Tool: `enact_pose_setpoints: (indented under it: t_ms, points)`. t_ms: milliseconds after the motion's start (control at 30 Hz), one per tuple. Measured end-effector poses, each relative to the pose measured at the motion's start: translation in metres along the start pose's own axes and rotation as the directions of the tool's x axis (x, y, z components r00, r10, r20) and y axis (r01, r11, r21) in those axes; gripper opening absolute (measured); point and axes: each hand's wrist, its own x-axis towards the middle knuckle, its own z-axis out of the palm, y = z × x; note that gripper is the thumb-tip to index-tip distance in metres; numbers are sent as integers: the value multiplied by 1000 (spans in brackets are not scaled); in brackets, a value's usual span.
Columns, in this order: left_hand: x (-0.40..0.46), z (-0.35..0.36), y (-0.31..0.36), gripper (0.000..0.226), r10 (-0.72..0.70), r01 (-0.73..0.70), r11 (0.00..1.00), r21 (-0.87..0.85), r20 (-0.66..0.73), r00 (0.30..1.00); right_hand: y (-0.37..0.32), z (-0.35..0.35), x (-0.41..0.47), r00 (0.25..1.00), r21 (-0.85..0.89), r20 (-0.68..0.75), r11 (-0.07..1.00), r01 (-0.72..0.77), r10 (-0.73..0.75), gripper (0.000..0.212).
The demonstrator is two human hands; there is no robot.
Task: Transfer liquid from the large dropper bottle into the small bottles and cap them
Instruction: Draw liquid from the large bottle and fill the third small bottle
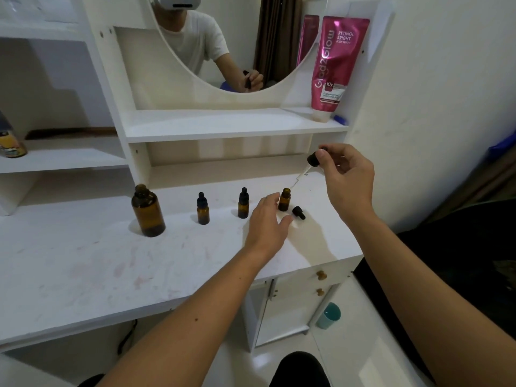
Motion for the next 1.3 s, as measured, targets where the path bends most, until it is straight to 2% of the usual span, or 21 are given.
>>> enact_pose_setpoints:
  t_ms: [167, 433, 633, 800, 1000, 1133, 1300]
  points:
    - [21, 8, 1, 59, -5, 5, 1000, -3, -28, 1000, 10, 7, 4, 999, -2, 35, 1000, -2, 2, 15]
    - [31, 10, -3, 26, 18, -21, 999, -34, -81, 997, 21, 20, 2, 993, -29, 119, 1000, -5, 8, 15]
    - [29, 6, -2, 25, 39, -41, 998, -40, -64, 997, 25, 29, 0, 988, -93, 141, 995, -45, 58, 5]
    - [29, 6, -3, 21, 33, -34, 999, -25, -60, 998, 22, 34, 1, 981, -107, 183, 993, -40, 59, 6]
    - [30, 7, -5, 23, 27, -29, 999, -34, -59, 998, 21, 36, -1, 989, -128, 137, 991, -42, 59, 7]
    - [30, 7, -4, 24, 18, -20, 999, -28, -62, 998, 20, 37, -1, 984, -124, 166, 991, -41, 61, 6]
    - [29, 6, -2, 25, 20, -20, 1000, -7, -53, 998, 18, 37, -6, 982, -127, 181, 992, -27, 50, 14]
